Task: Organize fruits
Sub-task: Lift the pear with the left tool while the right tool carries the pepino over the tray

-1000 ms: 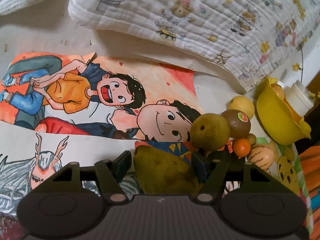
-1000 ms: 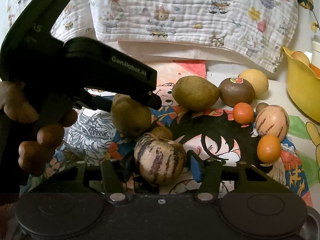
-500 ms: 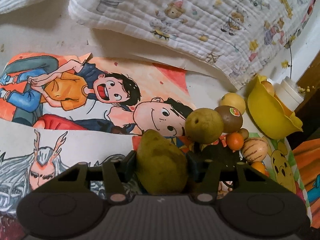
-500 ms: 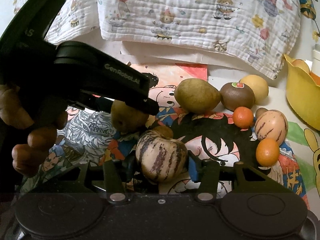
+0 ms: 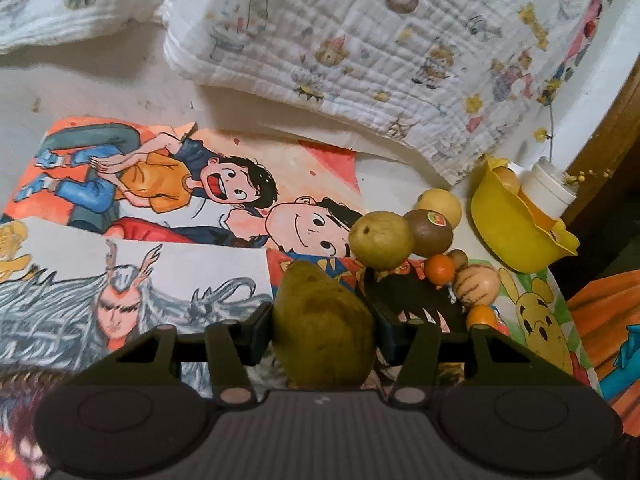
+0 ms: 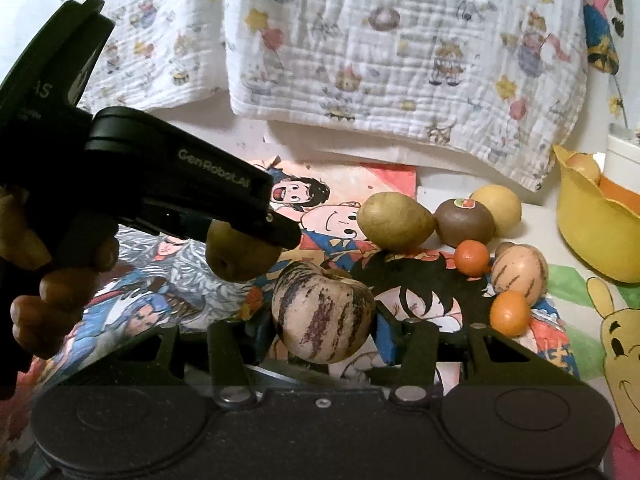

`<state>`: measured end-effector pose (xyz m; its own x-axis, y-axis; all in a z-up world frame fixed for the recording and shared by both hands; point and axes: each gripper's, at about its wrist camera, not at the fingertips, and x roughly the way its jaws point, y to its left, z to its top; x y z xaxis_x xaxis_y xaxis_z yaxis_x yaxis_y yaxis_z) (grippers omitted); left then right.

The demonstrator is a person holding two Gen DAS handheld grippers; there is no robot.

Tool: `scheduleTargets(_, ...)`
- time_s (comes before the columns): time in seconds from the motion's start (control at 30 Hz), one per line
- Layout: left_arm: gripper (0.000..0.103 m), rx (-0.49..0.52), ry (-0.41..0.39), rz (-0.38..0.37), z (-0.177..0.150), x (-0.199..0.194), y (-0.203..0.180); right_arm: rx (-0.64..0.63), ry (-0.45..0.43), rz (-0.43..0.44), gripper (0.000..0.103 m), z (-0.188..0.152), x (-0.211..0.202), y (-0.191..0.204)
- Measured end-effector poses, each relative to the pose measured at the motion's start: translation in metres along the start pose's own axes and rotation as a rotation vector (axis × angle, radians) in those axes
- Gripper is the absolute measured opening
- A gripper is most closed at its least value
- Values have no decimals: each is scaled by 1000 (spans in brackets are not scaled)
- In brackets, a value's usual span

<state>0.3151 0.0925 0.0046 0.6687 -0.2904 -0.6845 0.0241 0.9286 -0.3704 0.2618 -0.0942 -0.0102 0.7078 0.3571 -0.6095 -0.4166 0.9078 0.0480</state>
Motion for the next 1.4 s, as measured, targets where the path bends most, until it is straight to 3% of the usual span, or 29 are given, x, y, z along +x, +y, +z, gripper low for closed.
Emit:
scheduleTargets(0.27, 57, 10, -21, 1, -30, -41, -10, -13, 1, 18, 52, -19, -43, 4)
scheduleTargets(0.77, 57, 82, -16, -41, -123, -113, -30, -25, 43, 35, 52, -69, -117, 12)
scheduleTargets(1.4, 57, 192, 4, -7, -179, -124, -48, -27, 90, 28, 52, -104, -139, 8)
